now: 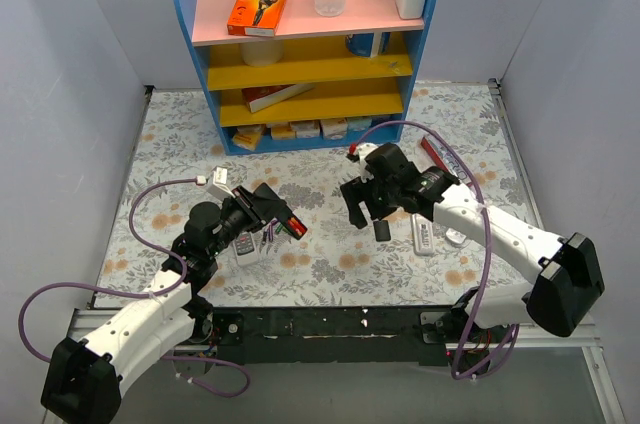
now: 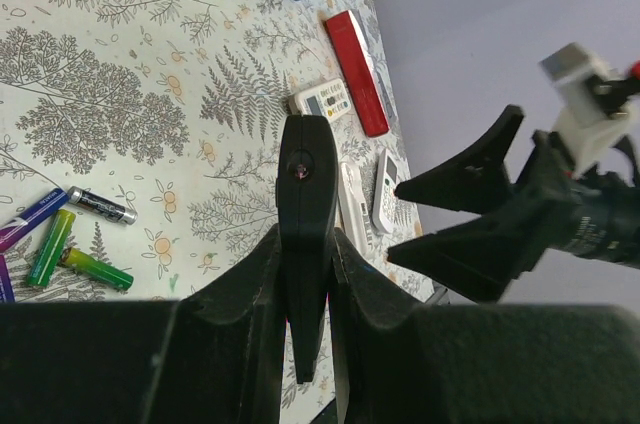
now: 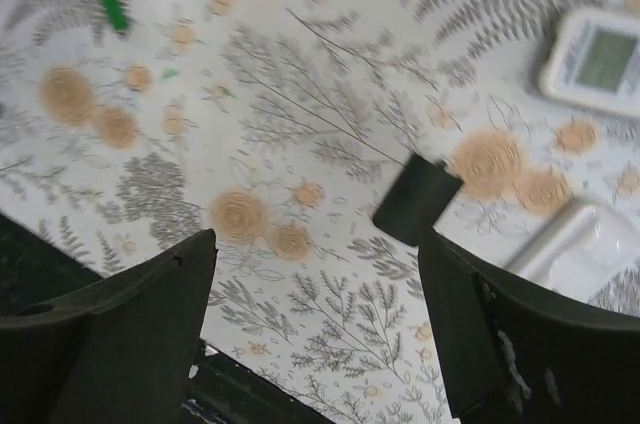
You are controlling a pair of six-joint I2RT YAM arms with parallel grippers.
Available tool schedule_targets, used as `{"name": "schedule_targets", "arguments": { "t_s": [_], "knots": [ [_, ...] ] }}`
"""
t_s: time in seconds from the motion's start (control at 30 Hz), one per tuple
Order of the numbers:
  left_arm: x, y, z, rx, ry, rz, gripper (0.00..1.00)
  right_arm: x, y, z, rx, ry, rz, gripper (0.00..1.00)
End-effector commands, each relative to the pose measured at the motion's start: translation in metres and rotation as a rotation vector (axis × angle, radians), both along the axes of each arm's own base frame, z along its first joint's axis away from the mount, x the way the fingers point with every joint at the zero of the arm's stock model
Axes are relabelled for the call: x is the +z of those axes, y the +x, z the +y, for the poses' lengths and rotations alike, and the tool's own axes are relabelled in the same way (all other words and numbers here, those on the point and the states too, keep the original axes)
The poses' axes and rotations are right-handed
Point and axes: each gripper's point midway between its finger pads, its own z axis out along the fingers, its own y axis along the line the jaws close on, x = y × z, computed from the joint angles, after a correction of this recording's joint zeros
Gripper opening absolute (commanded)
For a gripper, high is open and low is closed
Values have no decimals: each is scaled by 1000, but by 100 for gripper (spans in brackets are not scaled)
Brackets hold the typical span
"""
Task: Load the batteries into the remote control
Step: Pick up the battery cover at the center of the board.
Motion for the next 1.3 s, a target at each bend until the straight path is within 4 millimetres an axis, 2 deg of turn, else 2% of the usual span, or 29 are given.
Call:
{"name": "schedule_targets", "arguments": {
  "t_s": [0.0, 0.03, 0.13, 0.3, 0.47, 0.7, 0.9, 1.03, 1.13, 1.27],
  "knots": [
    [3, 3, 3, 31, -14, -4, 0, -34, 10, -44, -340, -121, 31, 87],
    [3, 3, 3, 31, -14, -4, 0, -48, 6, -50, -378, -141, 55, 86],
    [4, 3, 2, 27, -15, 1, 0, -69, 6, -63, -451, -173, 67, 83],
    [5, 1, 2, 25, -22, 5, 0, -94, 10, -66, -515, -176, 106, 79],
    [6, 0, 2, 23, -27, 7, 0, -109, 15, -62, -537, -179, 131, 75],
    [7, -1, 3, 21, -27, 7, 0, -133, 9, -68, -558, -230, 179, 70],
    [8, -2, 1, 11, -34, 7, 0, -146, 0, -74, -549, -266, 205, 59],
    [6, -2, -2, 1, -45, 13, 0, -155, -6, -82, -544, -307, 216, 49],
    [7, -1, -5, -12, -55, 15, 0, -154, -7, -84, -529, -314, 212, 40],
    [7, -1, -8, -24, -69, 16, 0, -139, -3, -79, -485, -305, 185, 34]
  ]
}}
